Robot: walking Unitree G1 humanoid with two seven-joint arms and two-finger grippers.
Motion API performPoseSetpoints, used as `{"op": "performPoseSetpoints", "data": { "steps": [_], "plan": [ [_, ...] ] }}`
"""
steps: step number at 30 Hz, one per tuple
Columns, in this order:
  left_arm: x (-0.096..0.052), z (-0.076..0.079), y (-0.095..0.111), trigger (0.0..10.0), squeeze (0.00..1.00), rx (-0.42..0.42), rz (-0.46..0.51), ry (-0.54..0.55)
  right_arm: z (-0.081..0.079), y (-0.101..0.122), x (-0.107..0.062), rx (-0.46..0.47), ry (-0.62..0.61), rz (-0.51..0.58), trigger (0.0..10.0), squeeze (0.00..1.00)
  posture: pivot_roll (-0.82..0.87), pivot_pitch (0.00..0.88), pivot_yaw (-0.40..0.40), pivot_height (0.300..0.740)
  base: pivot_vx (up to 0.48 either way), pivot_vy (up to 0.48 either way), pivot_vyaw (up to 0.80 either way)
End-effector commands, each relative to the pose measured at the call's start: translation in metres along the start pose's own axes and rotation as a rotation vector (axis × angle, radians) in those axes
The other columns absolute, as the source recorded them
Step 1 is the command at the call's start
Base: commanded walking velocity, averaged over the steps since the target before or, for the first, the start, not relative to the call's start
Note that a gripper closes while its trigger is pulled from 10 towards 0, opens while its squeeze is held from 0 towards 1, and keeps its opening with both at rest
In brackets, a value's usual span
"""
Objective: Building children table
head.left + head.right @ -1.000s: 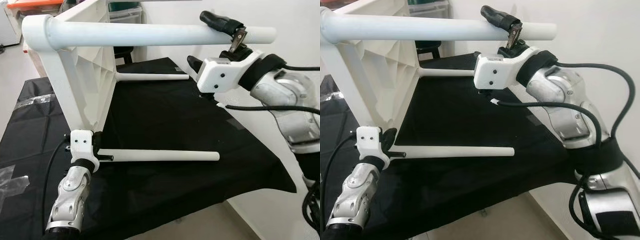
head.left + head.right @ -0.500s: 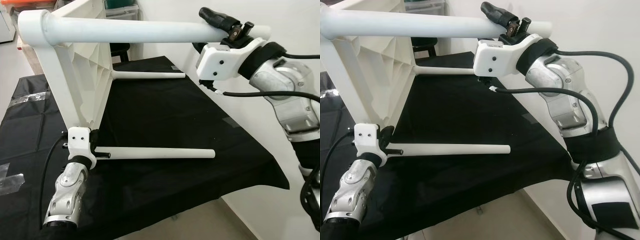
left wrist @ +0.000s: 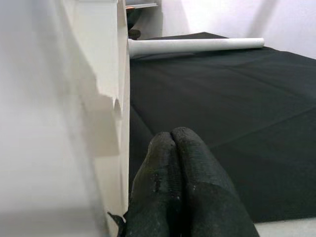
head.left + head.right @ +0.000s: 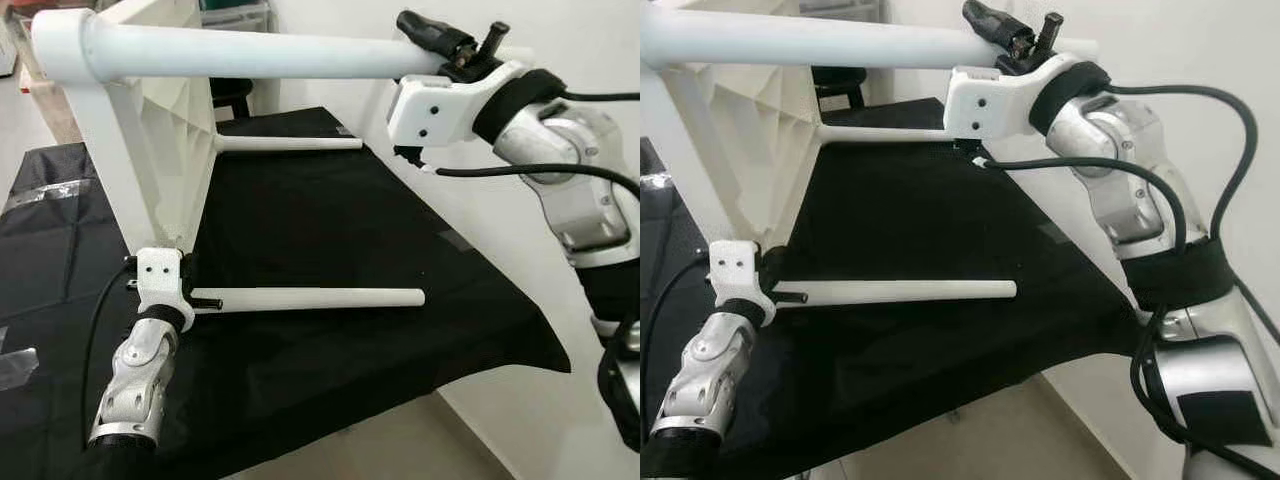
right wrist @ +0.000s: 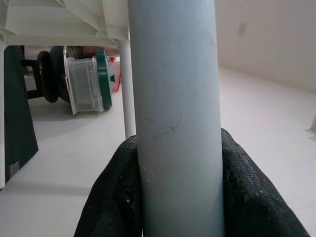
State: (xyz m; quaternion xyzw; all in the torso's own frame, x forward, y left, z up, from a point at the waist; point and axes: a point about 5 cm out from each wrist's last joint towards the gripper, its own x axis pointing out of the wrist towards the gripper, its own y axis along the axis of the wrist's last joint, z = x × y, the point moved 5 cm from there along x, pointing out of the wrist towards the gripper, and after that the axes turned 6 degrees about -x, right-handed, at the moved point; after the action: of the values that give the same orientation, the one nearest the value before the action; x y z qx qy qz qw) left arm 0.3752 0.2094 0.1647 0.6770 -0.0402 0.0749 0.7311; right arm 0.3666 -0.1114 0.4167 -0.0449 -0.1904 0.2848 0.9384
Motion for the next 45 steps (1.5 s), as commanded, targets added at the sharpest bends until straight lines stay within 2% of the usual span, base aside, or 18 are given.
{"op": "performPoseSetpoints", "data": {
  "steps": [1,7,16,18,19,21,23,29,30,31,32,35,37,38,39,41,42,45],
  "plan": [
    [0.000,-0.010,0.000,10.0,0.00,0.012,0.000,0.024,-0.007,0.000,0.002,0.028,0.024,0.002,0.0,0.00,-0.15,0.135,-0.032,0.740,0.000,0.000,0.00],
    [0.008,-0.026,-0.001,10.0,0.00,0.048,-0.003,0.082,-0.003,-0.002,0.002,0.030,0.011,0.000,0.0,0.00,-0.16,0.136,-0.028,0.740,0.000,0.000,0.00],
    [0.007,-0.111,-0.014,10.0,0.00,0.023,-0.073,0.390,0.009,-0.017,-0.003,0.021,-0.010,-0.047,0.0,0.00,-0.20,0.133,-0.012,0.740,0.000,0.000,0.00],
    [0.004,-0.156,0.024,10.0,0.00,0.069,0.015,0.511,0.018,-0.040,-0.011,0.037,-0.040,-0.139,0.0,0.00,-0.20,0.133,-0.009,0.740,0.000,0.000,0.00],
    [0.004,-0.156,0.024,10.0,0.00,0.069,0.015,0.511,0.018,-0.040,-0.011,0.037,-0.040,-0.139,0.0,0.00,-0.20,0.133,-0.009,0.740,0.000,0.000,0.00],
    [0.006,-0.188,0.086,10.0,0.00,0.138,0.153,0.570,0.026,-0.065,-0.021,0.063,-0.080,-0.244,0.0,0.00,-0.19,0.130,-0.007,0.740,0.000,0.000,0.00],
    [0.006,-0.188,0.086,10.0,0.00,0.138,0.153,0.570,0.026,-0.065,-0.021,0.063,-0.080,-0.244,0.0,0.00,-0.19,0.130,-0.007,0.740,0.000,0.000,0.00],
    [0.008,-0.200,0.192,10.0,0.00,0.244,0.387,0.555,0.032,-0.090,-0.035,0.131,-0.149,-0.368,0.0,0.00,-0.15,0.119,0.005,0.740,0.000,0.000,0.00],
    [0.009,-0.191,0.244,10.0,0.00,0.295,0.500,0.514,0.028,-0.098,-0.040,0.226,-0.182,-0.414,0.0,0.00,-0.11,0.104,0.011,0.740,0.000,0.000,0.00],
    [0.009,-0.191,0.244,10.0,0.00,0.295,0.500,0.514,0.028,-0.098,-0.040,0.226,-0.182,-0.414,0.0,0.00,-0.11,0.104,0.011,0.740,0.000,0.000,0.00],
    [0.007,-0.179,0.289,10.0,0.00,0.345,0.599,0.471,0.018,-0.104,-0.044,0.315,-0.198,-0.459,0.0,0.00,-0.08,0.096,0.013,0.740,0.000,0.000,0.00],
    [0.004,-0.161,0.329,10.0,0.00,0.401,0.687,0.413,-0.013,-0.105,-0.047,0.525,-0.197,-0.509,0.0,0.00,-0.05,0.082,0.016,0.740,0.000,0.000,0.00],
    [0.000,-0.129,0.373,10.0,0.00,0.477,0.779,0.315,-0.082,-0.090,-0.054,0.860,-0.142,-0.584,0.0,0.00,-0.02,0.069,0.023,0.740,0.000,0.000,0.00],
    [0.000,-0.129,0.373,10.0,0.00,0.477,0.779,0.315,-0.082,-0.090,-0.054,0.860,-0.142,-0.584,0.0,0.00,-0.02,0.069,0.023,0.740,0.000,0.000,0.00],
    [0.000,-0.114,0.388,10.0,0.00,0.511,0.806,0.270,-0.121,-0.074,-0.058,1.046,-0.104,-0.626,0.0,0.00,0.00,0.054,0.032,0.740,0.000,0.000,0.00],
    [0.000,-0.114,0.388,10.0,0.00,0.511,0.806,0.270,-0.121,-0.074,-0.058,1.046,-0.104,-0.626,0.0,0.00,0.00,0.054,0.032,0.740,0.000,0.000,0.00],
    [0.000,-0.090,0.407,10.0,0.00,0.564,0.839,0.197,-0.176,-0.037,-0.062,1.262,-0.020,-0.672,0.0,0.00,0.04,0.042,0.048,0.740,0.000,0.000,0.00],
    [0.001,-0.078,0.413,10.0,0.00,0.576,0.849,0.154,-0.197,-0.012,-0.061,1.328,0.042,-0.663,0.0,0.00,0.04,0.040,0.054,0.740,0.000,0.000,0.00]
  ]
}}
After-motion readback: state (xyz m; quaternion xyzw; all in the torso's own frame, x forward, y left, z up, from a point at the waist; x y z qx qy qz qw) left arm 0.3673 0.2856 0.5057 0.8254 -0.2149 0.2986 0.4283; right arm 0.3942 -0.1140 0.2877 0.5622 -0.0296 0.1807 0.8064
